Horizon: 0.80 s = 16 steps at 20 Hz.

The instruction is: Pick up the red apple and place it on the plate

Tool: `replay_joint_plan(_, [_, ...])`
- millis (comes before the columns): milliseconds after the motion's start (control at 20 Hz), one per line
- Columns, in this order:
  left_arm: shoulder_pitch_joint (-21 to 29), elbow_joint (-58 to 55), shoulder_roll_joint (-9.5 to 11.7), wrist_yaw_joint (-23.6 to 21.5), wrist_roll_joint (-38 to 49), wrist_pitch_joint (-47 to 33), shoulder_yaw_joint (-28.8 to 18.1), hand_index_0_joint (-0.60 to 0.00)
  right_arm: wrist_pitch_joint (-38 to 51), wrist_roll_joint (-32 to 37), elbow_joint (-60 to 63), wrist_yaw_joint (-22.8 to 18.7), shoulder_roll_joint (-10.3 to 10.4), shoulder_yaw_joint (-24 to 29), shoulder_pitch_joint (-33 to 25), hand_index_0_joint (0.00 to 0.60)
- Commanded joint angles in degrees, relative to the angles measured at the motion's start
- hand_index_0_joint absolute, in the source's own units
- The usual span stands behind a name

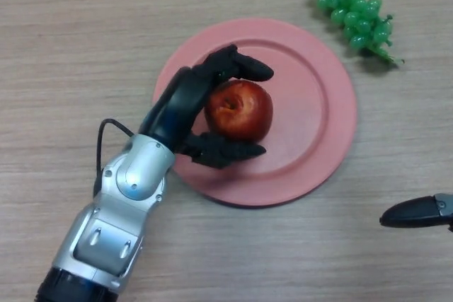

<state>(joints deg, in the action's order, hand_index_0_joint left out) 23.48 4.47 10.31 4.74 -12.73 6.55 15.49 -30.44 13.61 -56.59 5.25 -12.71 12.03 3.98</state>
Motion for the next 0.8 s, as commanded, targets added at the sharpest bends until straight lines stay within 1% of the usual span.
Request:
replay_joint_plan(50, [3.73,0.15,0.58,-2.03,1.04,-8.84,-2.57,0.0,3.72,4.55,-3.4,-3.17,-2.92,2.28,-0.71,0.0])
replay_joint_plan(100, [4.14,0.46,0.58,-2.12,0.81,-8.45,-2.99,0.0,4.36,6.76,-3.4,-4.4,-3.47,2.54,-0.66,0.0])
replay_joint_plan(150, [4.17,0.2,0.58,-1.74,0.04,-7.75,-3.66,0.0,4.8,8.18,-3.41,-5.67,-4.58,2.46,-0.67,0.0])
replay_joint_plan(300, [1.7,-8.98,0.58,0.16,-3.51,-3.52,-6.53,0.0,3.87,9.28,-3.41,-8.18,-7.21,0.87,-1.88,0.0])
replay_joint_plan(450, [-1.61,-22.21,0.58,3.79,-1.59,2.54,-10.97,0.0,1.8,9.01,-3.41,-8.89,-7.74,-0.63,-3.53,0.0])
replay_joint_plan(500, [-3.35,-26.97,0.58,4.67,0.24,3.91,-13.13,0.0,0.78,8.76,-3.41,-9.04,-7.82,-0.95,-4.29,0.0])
replay_joint_plan(550, [-5.42,-32.12,1.37,5.73,3.5,6.14,-15.22,0.0,-0.26,8.36,-3.41,-8.71,-7.83,-1.08,-5.28,0.0])
replay_joint_plan(600, [-7.89,-38.7,2.63,6.8,7.82,10.47,-18.36,0.0,-0.94,8.02,-3.41,-6.98,-8.64,-1.24,-6.06,0.0])
replay_joint_plan(650, [-10.27,-43.57,3.96,6.76,13.03,14.28,-21.97,0.0,-2.17,8.14,-3.41,-5.46,-9.02,-1.02,-6.72,0.0])
replay_joint_plan(700, [-12.56,-46.98,4.93,5.38,17.87,15.23,-26.05,0.0,-3.23,8.24,-3.41,-4.29,-9.14,-0.67,-7.74,0.0])
replay_joint_plan(750, [-15.18,-48.15,5.97,4.72,21.62,13.51,-28.58,0.0,-3.66,8.39,-3.41,-3.52,-9.14,-0.46,-8.4,0.0])
replay_joint_plan(800, [-17.91,-48.17,6.07,4.46,25.09,11.09,-30.97,0.0,-2.93,7.11,-3.41,-1.82,-7.98,-0.5,-8.66,0.0])
